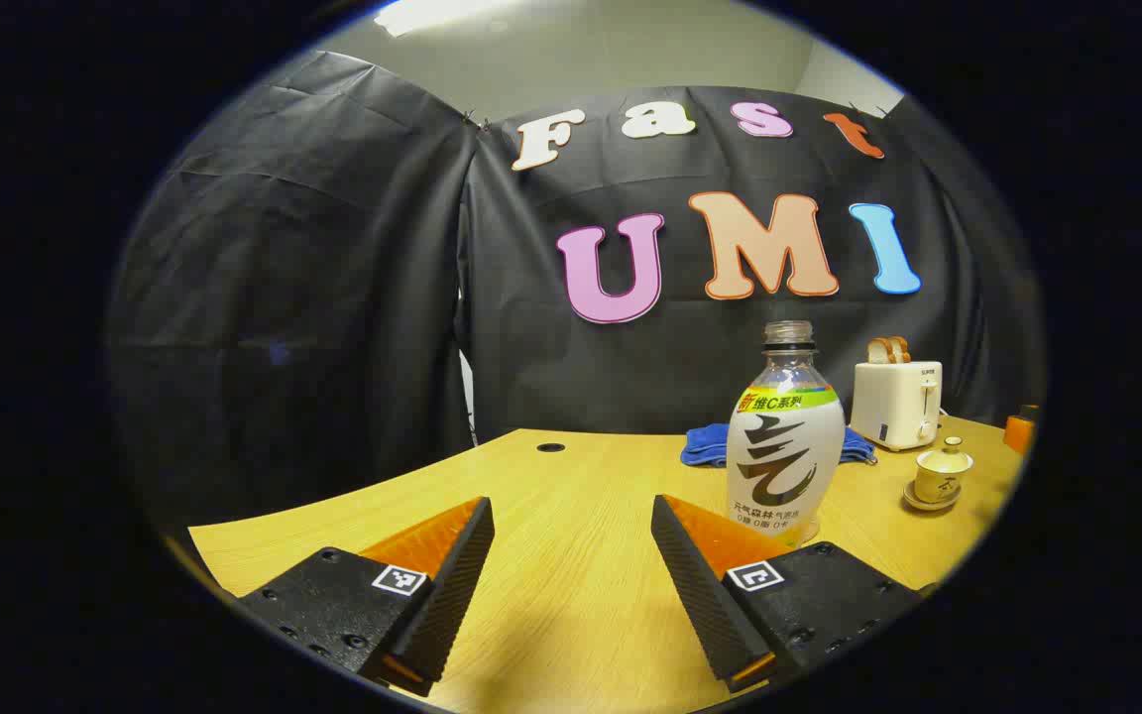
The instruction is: Open the teacup lid with one hand, grasp the water bottle and pour water into the teacup with the other hand; after pouring, place the water bottle on the coaster and then close the teacup lid.
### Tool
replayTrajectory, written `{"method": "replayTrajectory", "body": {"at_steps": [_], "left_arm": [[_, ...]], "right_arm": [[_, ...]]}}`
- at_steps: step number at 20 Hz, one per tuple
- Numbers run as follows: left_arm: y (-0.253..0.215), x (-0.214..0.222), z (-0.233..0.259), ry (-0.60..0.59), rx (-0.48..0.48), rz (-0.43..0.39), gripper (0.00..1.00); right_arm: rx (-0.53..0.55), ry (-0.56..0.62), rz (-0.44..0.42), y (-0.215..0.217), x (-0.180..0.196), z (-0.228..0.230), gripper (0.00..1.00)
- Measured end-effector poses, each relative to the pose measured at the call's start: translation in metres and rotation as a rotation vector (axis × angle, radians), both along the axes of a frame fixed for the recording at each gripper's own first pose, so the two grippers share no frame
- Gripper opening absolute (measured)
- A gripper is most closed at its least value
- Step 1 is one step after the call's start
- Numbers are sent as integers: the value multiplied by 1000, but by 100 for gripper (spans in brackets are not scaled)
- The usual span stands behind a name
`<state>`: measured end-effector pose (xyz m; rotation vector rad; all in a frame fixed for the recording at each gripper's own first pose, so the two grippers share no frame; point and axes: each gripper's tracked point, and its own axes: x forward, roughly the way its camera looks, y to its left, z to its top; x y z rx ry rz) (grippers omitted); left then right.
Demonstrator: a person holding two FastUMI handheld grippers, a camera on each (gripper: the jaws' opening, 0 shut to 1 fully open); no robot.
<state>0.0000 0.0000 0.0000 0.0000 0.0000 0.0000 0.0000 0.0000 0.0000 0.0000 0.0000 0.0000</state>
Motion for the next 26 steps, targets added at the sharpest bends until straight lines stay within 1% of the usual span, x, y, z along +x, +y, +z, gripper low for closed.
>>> {"method": "replayTrajectory", "body": {"at_steps": [1, 2, 3, 4, 21, 22, 23, 26], "left_arm": [[0, 0, 0, -1, 0, 0, 94], [0, 0, -1, 1, 0, 0, 94], [0, 0, -1, 1, 0, 0, 94], [0, 1, -1, -1, -1, 0, 94], [-1, 2, -1, -1, -4, -6, 94], [-1, 2, -2, -1, -4, -6, 94], [-1, 2, -1, -1, -4, -7, 94], [-1, 2, -2, -2, -5, -8, 94]], "right_arm": [[-1, -1, 0, 0, 0, -1, 95], [0, -3, 0, 0, -1, 0, 98], [-1, -1, 0, 0, -1, -1, 98], [0, -2, 0, 0, -2, 1, 95], [0, -1, -2, 1, -2, 0, 95], [0, -1, -2, 1, -1, 0, 98], [0, -2, -2, 1, -2, 0, 95], [0, -1, 2, 2, -2, 0, 95]]}}
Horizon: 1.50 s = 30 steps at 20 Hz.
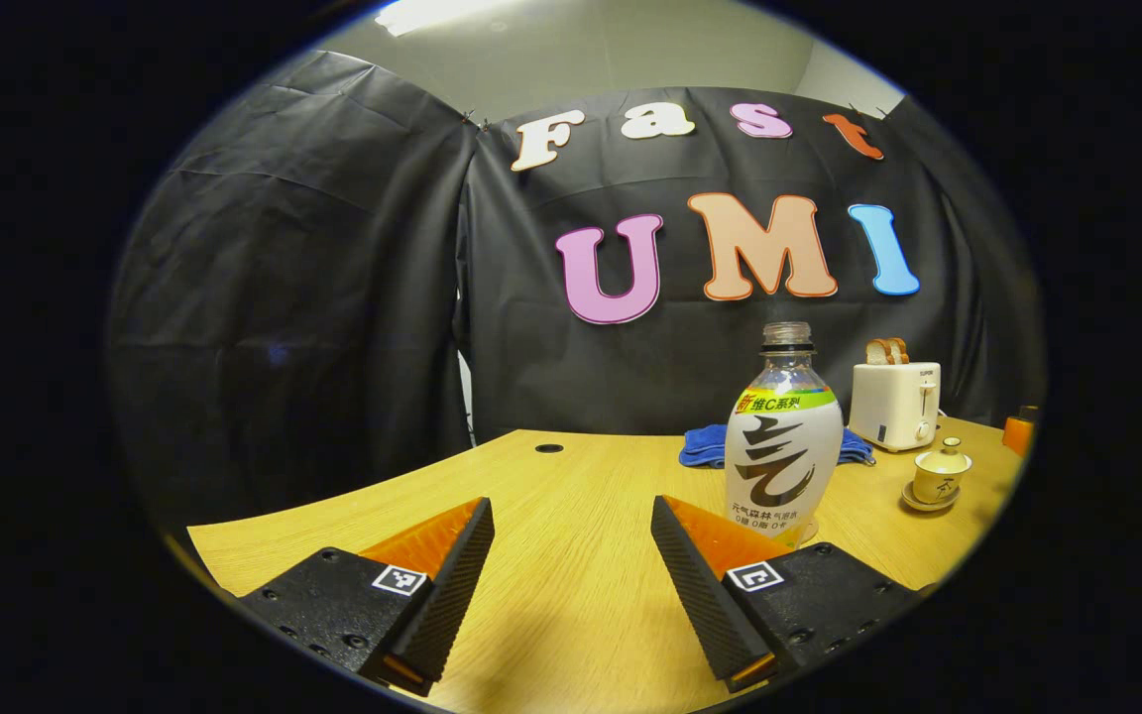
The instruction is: Open the teacup lid with one hand, grasp the water bottle and pour water into the teacup with the other hand; after pouring, place the water bottle on the coaster and then close the teacup lid.
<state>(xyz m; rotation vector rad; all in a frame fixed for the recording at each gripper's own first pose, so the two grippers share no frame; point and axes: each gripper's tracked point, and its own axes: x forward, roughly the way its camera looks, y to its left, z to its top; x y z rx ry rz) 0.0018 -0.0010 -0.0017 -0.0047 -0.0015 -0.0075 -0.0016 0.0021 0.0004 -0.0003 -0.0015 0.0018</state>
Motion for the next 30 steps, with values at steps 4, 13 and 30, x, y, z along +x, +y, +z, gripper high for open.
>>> {"method": "replayTrajectory", "body": {"at_steps": [4, 13, 30], "left_arm": [[0, 0, 0, 0, 0, -1, 94], [0, 0, 0, 0, 0, -2, 94], [-1, 0, 0, 0, -1, -4, 94]], "right_arm": [[0, 0, 0, 0, -1, 0, 95], [0, 3, 2, 5, 14, -1, 95], [8, 22, 197, 61, 74, -8, 98]]}}
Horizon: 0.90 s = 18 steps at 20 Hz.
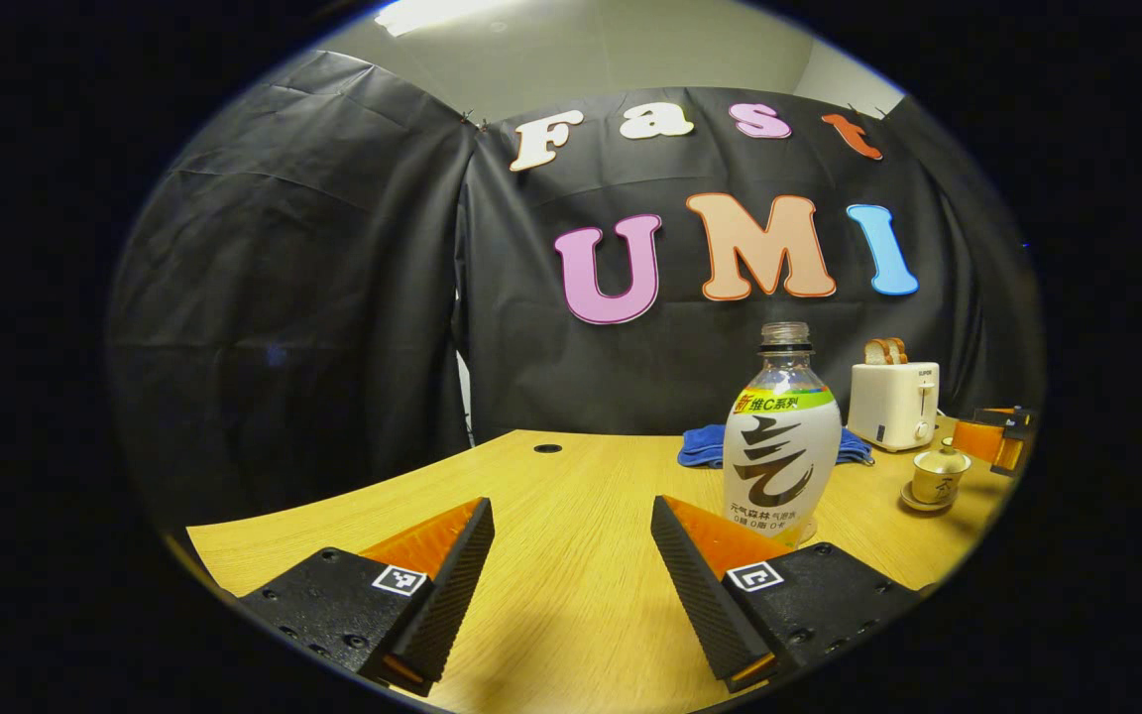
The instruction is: Open the teacup lid with one hand, grasp the water bottle and pour water into the teacup with the other hand; after pouring, place the water bottle on the coaster and then close the teacup lid.
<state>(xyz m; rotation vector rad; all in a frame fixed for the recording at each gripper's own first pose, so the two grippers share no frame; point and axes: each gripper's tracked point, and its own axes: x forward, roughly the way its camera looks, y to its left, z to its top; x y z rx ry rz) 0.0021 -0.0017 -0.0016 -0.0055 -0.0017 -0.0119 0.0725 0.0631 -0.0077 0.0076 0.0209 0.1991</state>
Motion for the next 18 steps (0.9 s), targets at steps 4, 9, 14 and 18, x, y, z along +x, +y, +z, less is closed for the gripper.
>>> {"method": "replayTrajectory", "body": {"at_steps": [4, 9, 14, 18], "left_arm": [[0, 0, 0, 0, 0, -1, 94], [0, 0, 0, 0, -1, -1, 94], [0, 0, -1, 1, -2, -1, 94], [0, 0, -1, 0, -2, -1, 94]], "right_arm": [[-6, 36, 2, 5, 16, -7, 100], [-21, 117, 2, 8, 28, -21, 92], [-37, 164, -3, 9, 36, -29, 77], [-39, 153, 0, 12, 37, -27, 49]]}}
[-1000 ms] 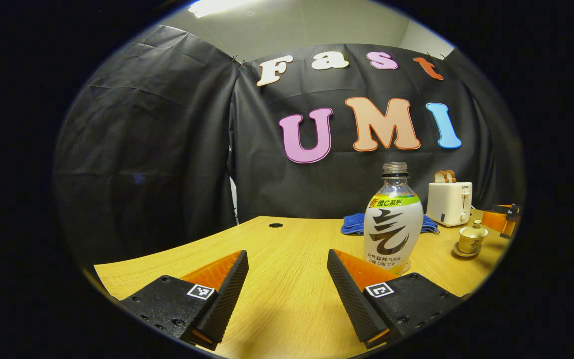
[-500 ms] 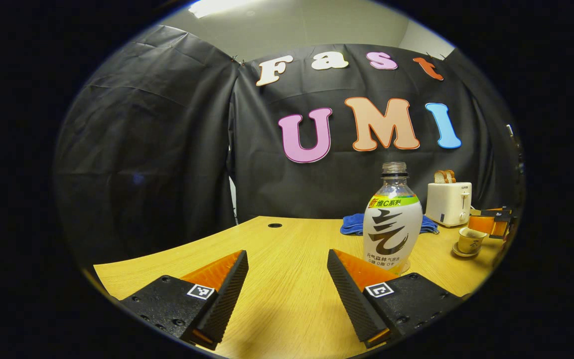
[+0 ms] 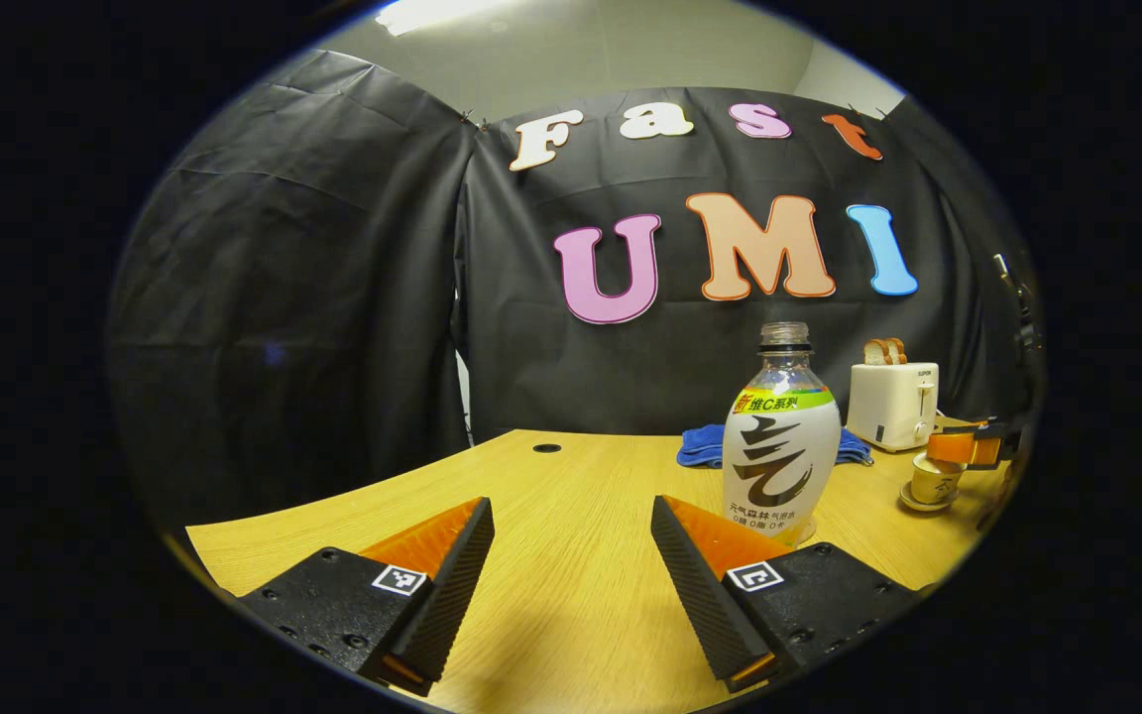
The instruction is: Open the teacup lid with one hand, grasp the water bottle and pour water into the teacup with the other hand; after pouring, place the water bottle on the coaster and then close the teacup lid.
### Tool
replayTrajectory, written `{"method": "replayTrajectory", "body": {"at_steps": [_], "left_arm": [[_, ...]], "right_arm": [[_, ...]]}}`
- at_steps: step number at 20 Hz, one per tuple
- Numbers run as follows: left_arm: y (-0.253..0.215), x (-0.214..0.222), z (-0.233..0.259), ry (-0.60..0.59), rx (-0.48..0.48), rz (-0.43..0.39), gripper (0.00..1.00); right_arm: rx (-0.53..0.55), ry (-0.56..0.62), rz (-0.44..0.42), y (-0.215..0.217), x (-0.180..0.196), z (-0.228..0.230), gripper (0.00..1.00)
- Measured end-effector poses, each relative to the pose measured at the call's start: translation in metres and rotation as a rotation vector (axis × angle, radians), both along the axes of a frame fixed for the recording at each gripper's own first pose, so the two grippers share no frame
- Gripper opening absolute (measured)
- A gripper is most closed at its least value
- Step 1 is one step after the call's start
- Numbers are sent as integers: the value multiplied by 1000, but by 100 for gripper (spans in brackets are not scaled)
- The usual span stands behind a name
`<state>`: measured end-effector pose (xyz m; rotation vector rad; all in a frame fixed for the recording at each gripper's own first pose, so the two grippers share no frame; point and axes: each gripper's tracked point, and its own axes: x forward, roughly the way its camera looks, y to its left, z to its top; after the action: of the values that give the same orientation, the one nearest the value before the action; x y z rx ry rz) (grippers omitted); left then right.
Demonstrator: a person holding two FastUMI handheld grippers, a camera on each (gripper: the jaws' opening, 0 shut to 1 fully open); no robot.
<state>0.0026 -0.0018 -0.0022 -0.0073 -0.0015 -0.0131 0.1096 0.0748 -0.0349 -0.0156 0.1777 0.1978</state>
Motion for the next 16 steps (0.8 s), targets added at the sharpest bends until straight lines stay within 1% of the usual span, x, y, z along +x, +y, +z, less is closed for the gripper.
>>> {"method": "replayTrajectory", "body": {"at_steps": [2, 3, 4, 9, 13, 16], "left_arm": [[0, 0, 0, 0, 0, 0, 94], [0, 0, 0, 0, 0, 0, 94], [0, -1, 0, 0, 0, 0, 94], [0, 0, 0, 0, 0, 0, 94], [0, 0, 0, 0, 0, 0, 94], [0, -1, 0, 0, -1, 0, 94]], "right_arm": [[-2, -5, 3, 0, 1, -1, 41], [1, -1, 1, -1, -1, 0, 39], [4, -2, 5, 0, -1, -1, 34], [9, -2, 15, 1, 0, -1, 31], [2, -12, 23, 2, -1, 0, 34], [6, -38, 26, 3, -4, 5, 31]]}}
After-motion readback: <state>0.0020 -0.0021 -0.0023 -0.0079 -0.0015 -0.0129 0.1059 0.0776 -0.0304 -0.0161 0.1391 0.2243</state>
